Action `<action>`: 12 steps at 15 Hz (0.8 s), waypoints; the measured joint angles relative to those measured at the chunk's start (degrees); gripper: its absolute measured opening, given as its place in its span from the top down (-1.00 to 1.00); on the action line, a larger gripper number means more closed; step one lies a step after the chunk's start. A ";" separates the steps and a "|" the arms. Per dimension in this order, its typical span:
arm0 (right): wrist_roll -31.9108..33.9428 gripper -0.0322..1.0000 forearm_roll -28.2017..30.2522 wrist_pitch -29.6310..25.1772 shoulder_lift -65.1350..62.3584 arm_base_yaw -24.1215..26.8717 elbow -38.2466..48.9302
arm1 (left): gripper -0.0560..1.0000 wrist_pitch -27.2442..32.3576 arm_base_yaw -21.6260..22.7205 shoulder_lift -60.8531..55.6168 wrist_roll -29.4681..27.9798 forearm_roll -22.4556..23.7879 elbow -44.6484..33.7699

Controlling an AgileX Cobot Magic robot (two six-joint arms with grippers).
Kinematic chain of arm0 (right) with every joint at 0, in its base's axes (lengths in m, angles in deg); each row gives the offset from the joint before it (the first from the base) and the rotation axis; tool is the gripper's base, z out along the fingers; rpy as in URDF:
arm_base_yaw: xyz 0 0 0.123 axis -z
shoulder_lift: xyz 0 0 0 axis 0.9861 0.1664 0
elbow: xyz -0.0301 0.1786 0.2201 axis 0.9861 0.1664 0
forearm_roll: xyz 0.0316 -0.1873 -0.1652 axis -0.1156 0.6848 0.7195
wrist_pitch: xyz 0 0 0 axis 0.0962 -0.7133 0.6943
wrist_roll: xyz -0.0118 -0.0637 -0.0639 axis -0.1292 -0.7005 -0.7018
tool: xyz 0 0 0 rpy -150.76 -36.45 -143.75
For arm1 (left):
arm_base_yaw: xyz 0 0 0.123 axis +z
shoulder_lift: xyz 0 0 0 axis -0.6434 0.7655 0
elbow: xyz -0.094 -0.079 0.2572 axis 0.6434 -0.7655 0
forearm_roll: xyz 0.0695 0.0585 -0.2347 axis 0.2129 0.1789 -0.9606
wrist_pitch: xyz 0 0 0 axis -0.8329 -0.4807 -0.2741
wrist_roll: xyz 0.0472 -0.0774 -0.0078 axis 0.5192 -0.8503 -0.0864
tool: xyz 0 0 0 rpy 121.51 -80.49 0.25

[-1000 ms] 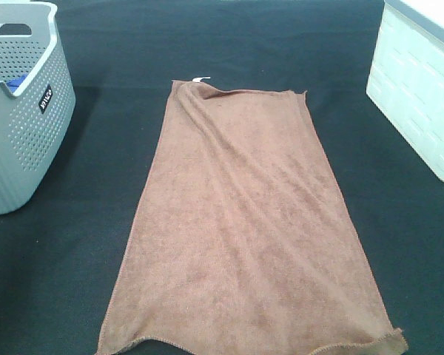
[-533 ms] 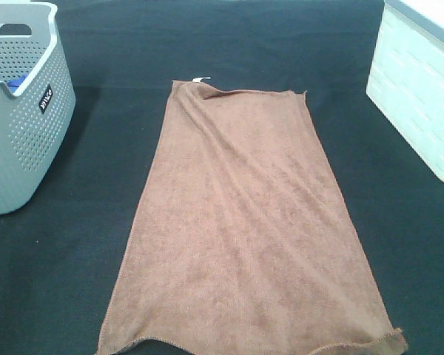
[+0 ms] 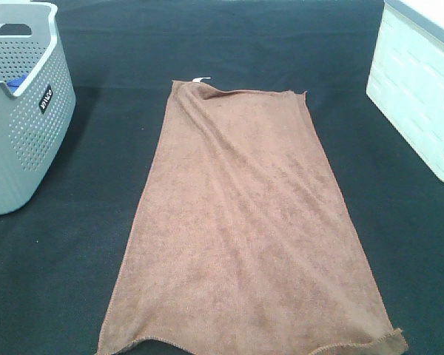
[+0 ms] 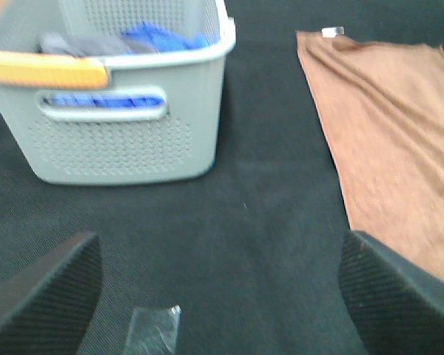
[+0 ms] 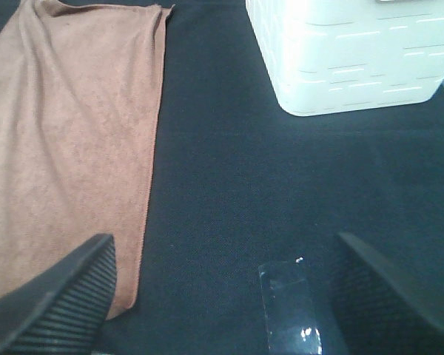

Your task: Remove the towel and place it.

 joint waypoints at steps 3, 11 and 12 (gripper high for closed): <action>-1.26 -0.53 -0.69 1.66 0.00 0.00 0.80 | -0.65 0.00 0.00 -0.06 0.00 -0.34 0.00; -1.78 -0.53 -0.74 1.66 0.00 0.00 0.86 | -0.65 0.00 0.00 -0.06 0.00 -0.17 0.00; -1.78 -0.53 -0.74 1.66 0.00 0.00 0.86 | -0.65 0.00 0.00 -0.06 0.00 0.34 0.00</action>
